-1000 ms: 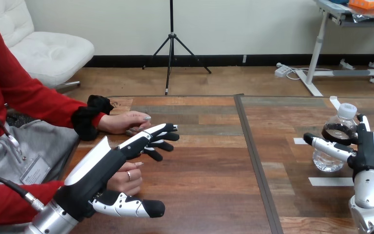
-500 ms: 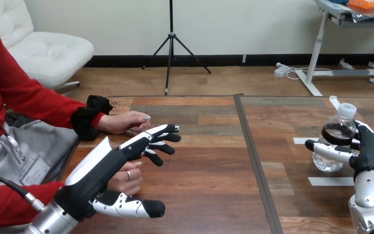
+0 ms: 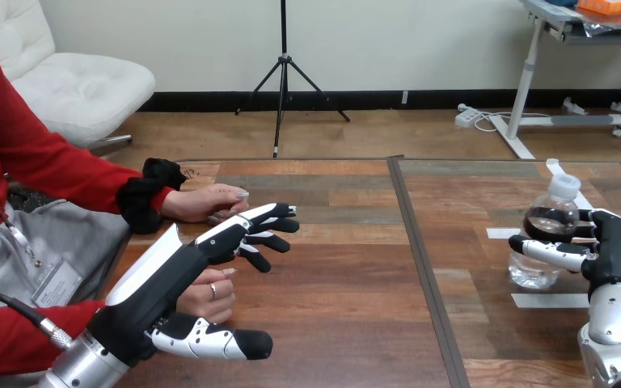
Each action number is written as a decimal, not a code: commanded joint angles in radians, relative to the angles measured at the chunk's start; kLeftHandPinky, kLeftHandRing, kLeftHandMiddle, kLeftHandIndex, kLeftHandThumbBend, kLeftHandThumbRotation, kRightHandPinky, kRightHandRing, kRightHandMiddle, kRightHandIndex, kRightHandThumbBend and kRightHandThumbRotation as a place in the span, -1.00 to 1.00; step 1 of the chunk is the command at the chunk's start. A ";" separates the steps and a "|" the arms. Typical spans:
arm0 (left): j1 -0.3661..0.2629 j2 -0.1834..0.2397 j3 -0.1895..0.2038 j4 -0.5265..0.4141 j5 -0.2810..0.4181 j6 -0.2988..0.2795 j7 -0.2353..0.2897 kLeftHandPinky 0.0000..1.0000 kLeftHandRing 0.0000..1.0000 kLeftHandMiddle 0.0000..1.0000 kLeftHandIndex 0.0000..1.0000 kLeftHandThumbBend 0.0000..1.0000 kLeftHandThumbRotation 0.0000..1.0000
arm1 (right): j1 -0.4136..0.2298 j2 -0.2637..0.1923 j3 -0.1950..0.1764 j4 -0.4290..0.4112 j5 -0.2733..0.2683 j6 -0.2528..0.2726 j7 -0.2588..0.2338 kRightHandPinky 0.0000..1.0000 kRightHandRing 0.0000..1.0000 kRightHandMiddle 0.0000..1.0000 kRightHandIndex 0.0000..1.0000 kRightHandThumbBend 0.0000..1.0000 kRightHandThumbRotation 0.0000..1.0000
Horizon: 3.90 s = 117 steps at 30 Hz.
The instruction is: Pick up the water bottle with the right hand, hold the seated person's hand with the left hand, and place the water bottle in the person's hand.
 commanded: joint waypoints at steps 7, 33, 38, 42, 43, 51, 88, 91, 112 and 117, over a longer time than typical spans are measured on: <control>-0.001 -0.015 0.009 -0.095 -0.095 0.043 -0.044 0.22 0.49 0.64 0.74 1.00 0.33 | -0.087 0.014 0.012 -0.001 -0.004 -0.015 -0.016 0.02 0.15 0.21 0.20 0.96 -1.00; 0.026 -0.033 0.037 -0.131 -0.143 0.053 -0.094 0.26 0.49 0.62 0.70 1.00 0.35 | -0.091 0.011 0.008 0.005 0.009 0.001 -0.016 -0.06 0.09 0.16 0.14 0.83 -1.00; 0.028 -0.036 0.041 -0.137 -0.139 0.057 -0.093 0.26 0.48 0.61 0.69 1.00 0.36 | -0.090 0.011 0.005 0.003 0.014 -0.001 -0.013 -0.07 0.08 0.16 0.13 0.81 -1.00; 0.030 -0.035 0.043 -0.145 -0.136 0.064 -0.093 0.26 0.48 0.61 0.69 1.00 0.36 | -0.085 0.012 0.002 0.002 0.019 -0.014 -0.013 -0.09 0.06 0.15 0.13 0.80 -1.00; 0.030 -0.035 0.043 -0.148 -0.136 0.067 -0.094 0.26 0.48 0.61 0.69 1.00 0.35 | -0.084 0.011 0.003 0.002 0.019 -0.017 -0.013 -0.09 0.06 0.14 0.13 0.80 -1.00; 0.024 -0.041 0.043 -0.148 -0.149 0.076 -0.108 0.28 0.49 0.62 0.69 1.00 0.32 | -0.082 0.010 0.007 0.000 0.027 -0.021 -0.007 -0.10 0.05 0.14 0.13 0.77 -0.99; -0.032 -0.096 0.061 -0.060 -0.165 0.057 -0.194 0.29 0.51 0.65 0.70 1.00 0.31 | -0.060 0.024 0.029 -0.027 0.017 -0.121 -0.012 -0.05 0.08 0.14 0.13 0.78 -1.00; -0.037 -0.098 0.060 -0.053 -0.175 0.057 -0.206 0.29 0.51 0.65 0.71 1.00 0.30 | -0.060 0.027 0.022 -0.029 0.027 -0.129 -0.005 -0.06 0.08 0.14 0.13 0.77 -1.00; -0.061 -0.107 0.066 -0.009 -0.175 0.030 -0.226 0.30 0.51 0.65 0.72 1.00 0.32 | -0.057 0.041 0.011 -0.049 0.065 -0.162 0.018 -0.13 0.04 0.16 0.15 0.65 -1.00; -0.067 -0.109 0.067 -0.002 -0.173 0.026 -0.226 0.29 0.51 0.64 0.72 1.00 0.31 | -0.053 0.044 0.007 -0.055 0.073 -0.178 0.024 -0.13 0.04 0.16 0.15 0.64 -1.00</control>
